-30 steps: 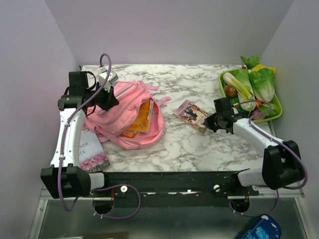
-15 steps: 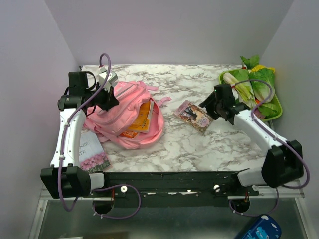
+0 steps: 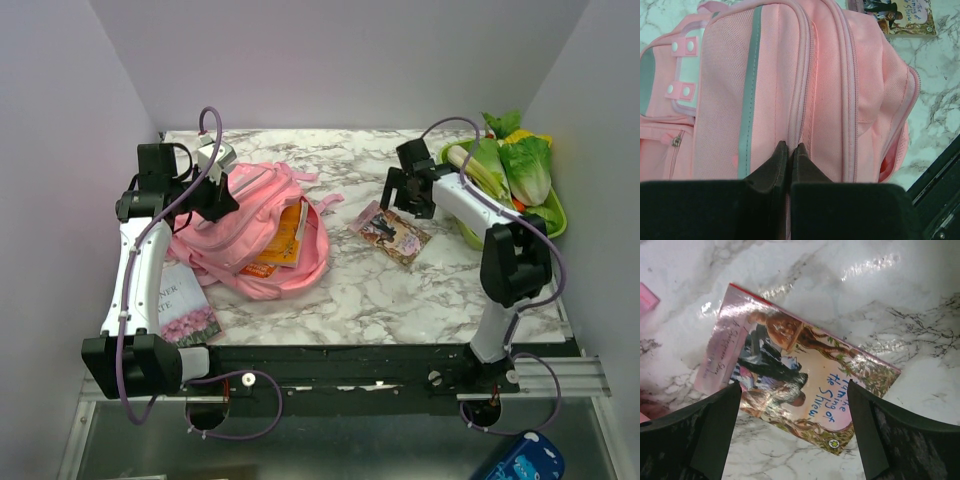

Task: Pack the student bag
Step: Adjust the book at the center of the board.

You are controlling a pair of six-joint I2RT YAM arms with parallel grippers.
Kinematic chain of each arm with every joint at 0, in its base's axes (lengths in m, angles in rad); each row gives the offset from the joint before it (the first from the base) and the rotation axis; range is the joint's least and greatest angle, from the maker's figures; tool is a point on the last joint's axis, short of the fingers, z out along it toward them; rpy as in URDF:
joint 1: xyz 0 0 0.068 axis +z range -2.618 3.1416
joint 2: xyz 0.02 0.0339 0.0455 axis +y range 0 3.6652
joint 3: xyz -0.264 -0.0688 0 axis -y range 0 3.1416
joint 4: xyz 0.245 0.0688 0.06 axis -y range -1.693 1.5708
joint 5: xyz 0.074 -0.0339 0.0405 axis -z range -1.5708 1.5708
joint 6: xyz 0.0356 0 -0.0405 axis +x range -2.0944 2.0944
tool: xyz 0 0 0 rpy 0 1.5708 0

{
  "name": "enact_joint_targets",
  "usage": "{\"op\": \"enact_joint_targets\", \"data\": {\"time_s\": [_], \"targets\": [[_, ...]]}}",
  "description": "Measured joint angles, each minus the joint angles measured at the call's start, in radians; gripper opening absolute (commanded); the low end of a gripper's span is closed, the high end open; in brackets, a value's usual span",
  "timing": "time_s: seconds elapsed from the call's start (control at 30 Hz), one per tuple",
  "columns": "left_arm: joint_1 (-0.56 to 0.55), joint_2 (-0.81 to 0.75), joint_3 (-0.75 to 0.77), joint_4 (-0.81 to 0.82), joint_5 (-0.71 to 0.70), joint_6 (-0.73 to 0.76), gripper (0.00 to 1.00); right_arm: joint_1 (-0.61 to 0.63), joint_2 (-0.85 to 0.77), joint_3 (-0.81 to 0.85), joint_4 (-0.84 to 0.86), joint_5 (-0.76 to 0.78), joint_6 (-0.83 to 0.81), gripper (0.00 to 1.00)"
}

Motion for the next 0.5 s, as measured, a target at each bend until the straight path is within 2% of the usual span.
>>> {"op": "enact_joint_targets", "data": {"time_s": [0.13,0.23,0.33,0.37,0.5], "targets": [[0.000,0.000,0.000,0.000,0.001,0.000,0.07,0.011,0.148,0.208,-0.090,0.053,0.045,0.92],[0.000,0.000,-0.001,0.001,0.001,0.000,0.07,0.011,0.229,0.299,-0.137,0.074,0.098,0.90],[0.000,0.000,-0.002,0.001,0.000,0.000,0.06,0.012,0.306,0.386,-0.200,0.096,0.161,0.82],[0.000,0.000,-0.003,0.001,0.000,0.001,0.06,0.012,0.327,0.409,-0.215,0.104,0.181,0.75],[0.000,0.000,-0.005,0.001,0.000,0.004,0.06,0.012,0.373,0.434,-0.245,0.119,0.246,0.66]]}}
